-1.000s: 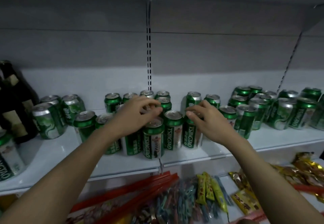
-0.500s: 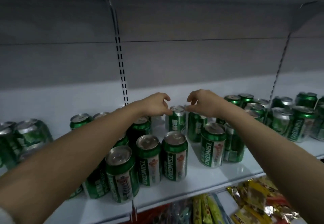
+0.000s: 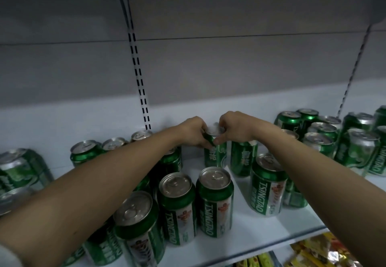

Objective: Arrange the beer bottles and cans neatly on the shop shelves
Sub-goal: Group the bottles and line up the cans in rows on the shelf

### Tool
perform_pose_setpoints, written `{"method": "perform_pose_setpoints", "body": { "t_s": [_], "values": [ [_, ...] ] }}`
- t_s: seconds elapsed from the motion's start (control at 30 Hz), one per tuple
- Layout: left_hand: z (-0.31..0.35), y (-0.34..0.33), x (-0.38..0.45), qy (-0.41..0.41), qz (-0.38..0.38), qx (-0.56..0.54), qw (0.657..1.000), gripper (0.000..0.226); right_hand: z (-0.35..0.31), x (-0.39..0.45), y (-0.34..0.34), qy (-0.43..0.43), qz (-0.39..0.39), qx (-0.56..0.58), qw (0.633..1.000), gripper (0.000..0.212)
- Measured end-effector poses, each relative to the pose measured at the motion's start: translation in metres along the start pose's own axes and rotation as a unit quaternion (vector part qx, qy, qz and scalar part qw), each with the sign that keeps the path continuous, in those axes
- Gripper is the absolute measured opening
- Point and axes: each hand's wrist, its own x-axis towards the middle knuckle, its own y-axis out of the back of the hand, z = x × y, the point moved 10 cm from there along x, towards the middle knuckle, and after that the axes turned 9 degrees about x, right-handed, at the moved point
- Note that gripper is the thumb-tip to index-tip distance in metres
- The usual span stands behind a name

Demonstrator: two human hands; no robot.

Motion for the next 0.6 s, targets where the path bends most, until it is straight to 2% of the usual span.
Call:
{"method": "perform_pose_setpoints", "body": {
  "t_s": [0.1,0.17,0.23,0.3,0.37,0.5,0.6],
  "values": [
    [0.001,0.026,-0.012,-0.005,0.062,-0.042,0.997,0.023,-0.007,-0.005,0.021,0.016,0.047,0.048,0.998,0.042],
    [0.003,0.051,-0.024,-0.016,0.106,-0.124,0.986,0.043,-0.018,-0.013,0.046,0.041,0.099,0.130,0.986,0.041],
    [0.009,0.078,-0.043,-0.032,0.152,-0.177,0.972,0.052,-0.031,-0.025,0.069,0.065,0.131,0.248,0.958,0.042],
    [0.017,0.109,-0.066,-0.061,0.205,-0.211,0.954,0.050,-0.045,-0.038,0.087,0.074,0.151,0.360,0.918,0.044],
    [0.022,0.135,-0.094,-0.083,0.248,-0.225,0.939,0.044,-0.063,-0.048,0.100,0.085,0.170,0.426,0.885,0.044],
    [0.015,0.162,-0.140,-0.086,0.256,-0.223,0.937,0.047,-0.107,-0.062,0.111,0.116,0.183,0.469,0.856,0.038],
    [-0.003,0.174,-0.174,-0.072,0.249,-0.242,0.935,0.054,-0.152,-0.069,0.106,0.137,0.164,0.466,0.859,0.038]
  ]
}}
